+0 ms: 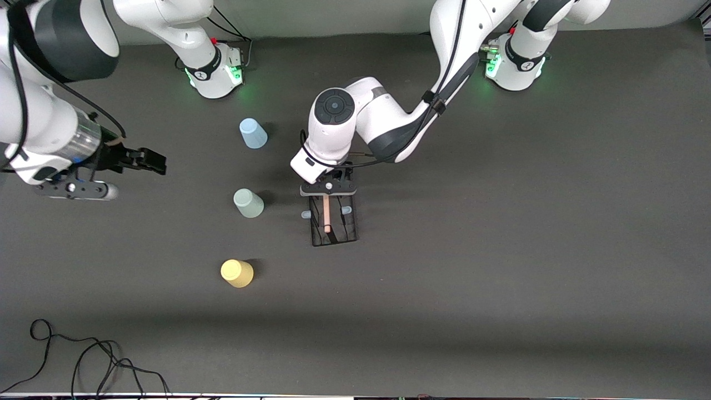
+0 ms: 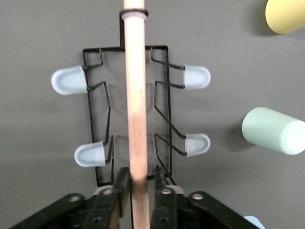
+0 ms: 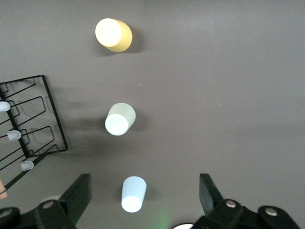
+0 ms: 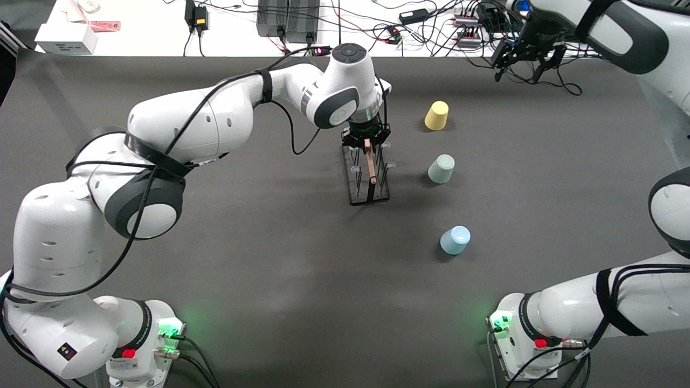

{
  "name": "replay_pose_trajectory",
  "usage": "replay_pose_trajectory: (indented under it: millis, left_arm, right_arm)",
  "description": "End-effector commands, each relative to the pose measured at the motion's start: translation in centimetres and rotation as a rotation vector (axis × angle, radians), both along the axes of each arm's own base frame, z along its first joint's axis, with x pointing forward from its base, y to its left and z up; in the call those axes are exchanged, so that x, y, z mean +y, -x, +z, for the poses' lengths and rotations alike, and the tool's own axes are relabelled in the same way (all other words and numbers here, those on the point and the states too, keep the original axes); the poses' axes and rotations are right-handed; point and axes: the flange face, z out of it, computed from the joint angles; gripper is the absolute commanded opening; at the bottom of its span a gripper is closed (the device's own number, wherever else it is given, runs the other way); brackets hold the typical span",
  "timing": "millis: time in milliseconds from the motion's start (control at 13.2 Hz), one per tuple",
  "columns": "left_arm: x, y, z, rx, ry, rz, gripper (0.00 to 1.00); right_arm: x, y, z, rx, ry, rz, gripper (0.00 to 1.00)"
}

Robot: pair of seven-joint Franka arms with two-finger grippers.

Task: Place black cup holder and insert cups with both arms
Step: 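Grasp the pale green cup with the right gripper while the left gripper withdraws, then carry the pale green cup to the rack and place it on a peg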

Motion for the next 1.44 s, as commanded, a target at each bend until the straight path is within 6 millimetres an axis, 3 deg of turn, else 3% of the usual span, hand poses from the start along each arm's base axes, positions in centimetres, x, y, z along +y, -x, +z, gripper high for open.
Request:
replay_pose_trajectory:
  millis: [0,76,151,302,453,529,680,831,982,1209,1360]
  left_arm:
    - [1.3,-2.1,2.9,-0.028,0.004,0.044,1.00]
    - [2.1,-2.6,4.0,-0.019,-0.002,0.056,1.00]
    - [2.9,-3.2,6.2,-0.018,-0.004,0.064,1.00]
    - [6.7,-5.5,10.5,0.011,-0.049,0.100,1.00]
    - [12.1,-7.1,15.1,0.037,-0.078,0.100,1.00]
    - [14.8,-7.3,17.1,0.072,-0.090,0.056,1.00]
    - [22.5,-9.1,20.4,0.121,-0.114,-0.056,1.00]
    - [30.7,-10.6,22.0,0.156,-0.113,-0.117,1.00]
    - [37.0,-10.4,23.0,0.174,-0.113,-0.117,1.00]
    - [41.9,-8.5,24.5,0.160,-0.137,-0.130,1.00]
    - [45.1,-7.2,24.5,0.160,-0.149,-0.137,1.00]
  right_arm:
    - [0.4,0.5,-3.3,-0.007,-0.073,-0.053,1.00]
    - [0.8,0.5,-5.1,-0.020,-0.106,-0.068,1.00]
    - [2.5,0.7,-7.0,-0.042,-0.118,-0.057,1.00]
    - [4.2,1.0,-11.5,-0.069,-0.112,-0.092,1.00]
    - [6.5,1.7,-15.9,-0.075,-0.105,-0.081,1.00]
    - [6.4,2.0,-18.3,-0.073,-0.098,-0.083,1.00]
    - [5.8,3.4,-22.5,-0.084,-0.090,-0.087,1.00]
    - [5.9,4.2,-25.6,-0.093,-0.083,-0.085,1.00]
    - [6.8,4.5,-27.8,-0.085,-0.077,-0.078,1.00]
    - [7.6,5.0,-31.2,-0.091,-0.070,-0.069,1.00]
    - [7.7,5.6,-33.0,-0.080,-0.063,-0.063,1.00]
